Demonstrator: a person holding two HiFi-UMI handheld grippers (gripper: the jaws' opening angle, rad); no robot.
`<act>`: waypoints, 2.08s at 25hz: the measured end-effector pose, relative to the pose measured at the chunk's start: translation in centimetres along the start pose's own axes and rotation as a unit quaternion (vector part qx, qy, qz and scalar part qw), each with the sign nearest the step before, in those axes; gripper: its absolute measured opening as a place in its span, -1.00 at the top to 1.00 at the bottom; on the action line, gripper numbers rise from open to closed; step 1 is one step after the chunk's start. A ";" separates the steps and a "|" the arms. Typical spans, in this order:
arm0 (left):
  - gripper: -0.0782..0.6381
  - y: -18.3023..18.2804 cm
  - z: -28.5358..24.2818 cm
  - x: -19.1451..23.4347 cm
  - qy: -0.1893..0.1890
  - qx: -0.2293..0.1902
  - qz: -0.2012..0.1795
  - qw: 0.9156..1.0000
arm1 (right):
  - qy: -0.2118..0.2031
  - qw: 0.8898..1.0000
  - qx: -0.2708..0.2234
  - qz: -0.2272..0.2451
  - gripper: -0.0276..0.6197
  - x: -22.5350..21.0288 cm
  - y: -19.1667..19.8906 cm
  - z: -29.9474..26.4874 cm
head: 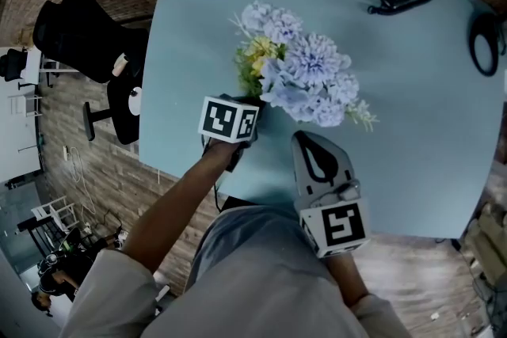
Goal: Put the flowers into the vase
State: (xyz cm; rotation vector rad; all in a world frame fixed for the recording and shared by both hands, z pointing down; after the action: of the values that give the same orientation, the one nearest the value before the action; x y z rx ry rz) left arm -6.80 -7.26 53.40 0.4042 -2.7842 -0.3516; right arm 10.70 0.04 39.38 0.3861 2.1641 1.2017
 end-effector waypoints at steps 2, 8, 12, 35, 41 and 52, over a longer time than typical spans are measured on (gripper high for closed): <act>0.61 0.1 0.2 0.0 0.005 -0.007 0.006 1.000 | 0.001 1.000 0.002 0.000 0.83 0.0 0.0 0.0; 0.65 0.6 1.2 0.4 0.020 -0.039 0.039 0.998 | 0.001 1.000 0.004 0.005 0.84 0.2 -0.1 0.1; 0.66 1.1 1.8 0.5 0.030 -0.056 0.056 0.996 | -0.002 1.000 0.004 0.012 0.84 0.6 -0.1 0.1; 0.66 4.0 6.9 -0.8 0.065 -0.169 0.117 0.977 | -0.009 0.998 -0.013 0.061 0.84 4.4 -0.3 2.4; 0.66 4.9 8.5 -1.1 0.079 -0.214 0.154 0.961 | -0.008 0.997 -0.018 0.074 0.84 5.4 -0.3 2.9; 0.66 5.7 11.1 -1.5 0.087 -0.289 0.193 0.934 | -0.002 0.995 -0.025 0.099 0.84 7.0 0.0 3.9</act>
State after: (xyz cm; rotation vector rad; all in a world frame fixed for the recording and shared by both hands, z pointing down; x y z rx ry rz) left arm -10.46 0.73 44.33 -0.2385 -2.3590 -0.9409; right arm 7.82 6.25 35.18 0.5924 2.1253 1.3588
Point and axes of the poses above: the fingertips, and each gripper's own axes: z backward along the fingers, x to its left, y out of its underside, the point moved 7 cm from there along z, backward along the fingers, and after that the axes turned 2 degrees about x, right-handed, at the moved point
